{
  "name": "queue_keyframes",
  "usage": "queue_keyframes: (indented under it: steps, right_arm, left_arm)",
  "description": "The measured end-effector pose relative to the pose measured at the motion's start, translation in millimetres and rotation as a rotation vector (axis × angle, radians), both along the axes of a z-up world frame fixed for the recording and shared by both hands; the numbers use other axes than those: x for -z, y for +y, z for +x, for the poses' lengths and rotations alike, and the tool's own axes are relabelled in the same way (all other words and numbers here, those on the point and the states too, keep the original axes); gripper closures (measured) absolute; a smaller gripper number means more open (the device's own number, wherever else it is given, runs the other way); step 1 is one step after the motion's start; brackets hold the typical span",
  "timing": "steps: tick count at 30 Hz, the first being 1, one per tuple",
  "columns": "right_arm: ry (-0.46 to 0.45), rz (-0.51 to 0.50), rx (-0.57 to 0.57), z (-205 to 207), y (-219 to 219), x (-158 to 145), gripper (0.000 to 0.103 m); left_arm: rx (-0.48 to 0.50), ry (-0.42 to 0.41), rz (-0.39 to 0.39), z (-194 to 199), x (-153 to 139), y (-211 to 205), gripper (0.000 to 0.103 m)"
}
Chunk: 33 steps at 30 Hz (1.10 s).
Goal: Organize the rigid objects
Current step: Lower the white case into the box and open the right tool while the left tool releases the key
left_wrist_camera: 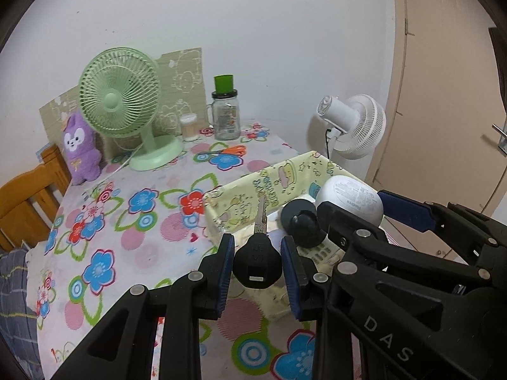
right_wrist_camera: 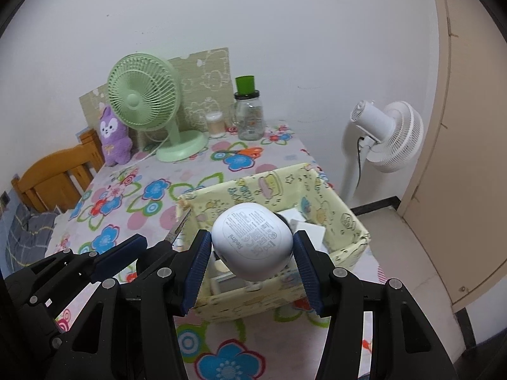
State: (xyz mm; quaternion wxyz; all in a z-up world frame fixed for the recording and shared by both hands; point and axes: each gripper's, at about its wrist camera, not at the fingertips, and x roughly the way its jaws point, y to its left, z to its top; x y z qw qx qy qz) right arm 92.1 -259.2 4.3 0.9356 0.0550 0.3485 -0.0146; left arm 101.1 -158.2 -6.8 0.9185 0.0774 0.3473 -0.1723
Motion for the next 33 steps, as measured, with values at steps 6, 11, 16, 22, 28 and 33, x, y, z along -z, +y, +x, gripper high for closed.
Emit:
queue_keyframes:
  steps: [6,11,16,22,28,33]
  right_arm:
    - [0.008,-0.002,0.026,10.9,-16.7,5.3,0.046]
    - [0.025,-0.008,0.046,24.2,-30.0,11.9,0.046]
    - [0.047,-0.003,0.055,36.4,-39.4,20.2,0.046]
    - [0.073,0.0,0.06,50.4,-47.1,31.1,0.046]
    - [0.097,0.004,0.063,60.7,-53.4,40.8,0.046]
    - [0.108,0.004,0.048,67.4,-51.7,45.1,0.046]
  left_arm:
    - [0.023,0.021,0.003,14.5,5.4,-16.5,0.073]
    - [0.04,0.046,0.003,28.6,13.0,-29.9,0.073]
    - [0.045,0.07,0.008,41.9,21.5,-40.0,0.073]
    - [0.044,0.111,0.015,56.7,34.4,-48.8,0.073]
    - [-0.004,0.133,0.026,68.2,44.3,-50.9,0.06]
    - [-0.033,0.13,0.039,70.9,46.2,-47.1,0.033]
